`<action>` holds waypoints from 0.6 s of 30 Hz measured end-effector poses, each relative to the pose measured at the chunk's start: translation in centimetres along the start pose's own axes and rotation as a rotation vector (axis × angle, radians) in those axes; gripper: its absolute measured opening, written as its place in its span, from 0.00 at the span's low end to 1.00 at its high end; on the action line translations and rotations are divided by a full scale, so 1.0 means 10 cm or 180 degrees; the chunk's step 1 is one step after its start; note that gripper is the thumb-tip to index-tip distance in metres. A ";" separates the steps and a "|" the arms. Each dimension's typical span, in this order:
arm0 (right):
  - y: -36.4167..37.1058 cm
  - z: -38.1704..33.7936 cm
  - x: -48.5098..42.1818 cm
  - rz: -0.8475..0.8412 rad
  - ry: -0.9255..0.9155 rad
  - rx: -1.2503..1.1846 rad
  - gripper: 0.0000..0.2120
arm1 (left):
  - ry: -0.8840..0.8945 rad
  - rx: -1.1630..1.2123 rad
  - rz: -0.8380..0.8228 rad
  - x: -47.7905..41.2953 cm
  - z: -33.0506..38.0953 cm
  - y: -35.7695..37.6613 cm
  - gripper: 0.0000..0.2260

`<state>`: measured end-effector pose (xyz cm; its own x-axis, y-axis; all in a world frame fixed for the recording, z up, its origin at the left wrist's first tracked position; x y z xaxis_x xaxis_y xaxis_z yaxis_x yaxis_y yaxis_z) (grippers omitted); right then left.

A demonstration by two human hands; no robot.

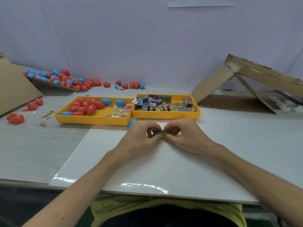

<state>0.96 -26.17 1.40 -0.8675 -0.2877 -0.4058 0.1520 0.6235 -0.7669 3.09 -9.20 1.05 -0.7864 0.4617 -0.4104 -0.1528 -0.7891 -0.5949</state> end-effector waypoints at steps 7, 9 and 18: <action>-0.01 -0.07 0.02 0.0090 -0.0237 0.0085 0.06 | -0.0191 0.0151 -0.0047 0.01 -0.03 0.00 0.14; -0.02 -0.08 0.02 0.0132 -0.0293 0.0061 0.07 | -0.0102 0.0153 -0.0055 0.02 -0.01 -0.01 0.13; -0.16 -0.17 0.03 0.0624 -0.0644 0.0372 0.08 | 0.0514 0.0013 0.0205 0.04 0.07 -0.04 0.17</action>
<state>-0.32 -25.98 3.34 -0.7060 -0.3165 -0.6335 0.3709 0.5968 -0.7115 2.41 -8.98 1.67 -0.6882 0.4689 -0.5536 -0.1079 -0.8207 -0.5610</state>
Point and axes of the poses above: each hand's wrist, its own x-axis away from the middle knuckle, its own y-axis out of the palm, z = x × y, the point moved 4 cm from there along -x, towards the middle knuckle, and after that the axes turned 7 degrees about x, right-handed, at the moved point
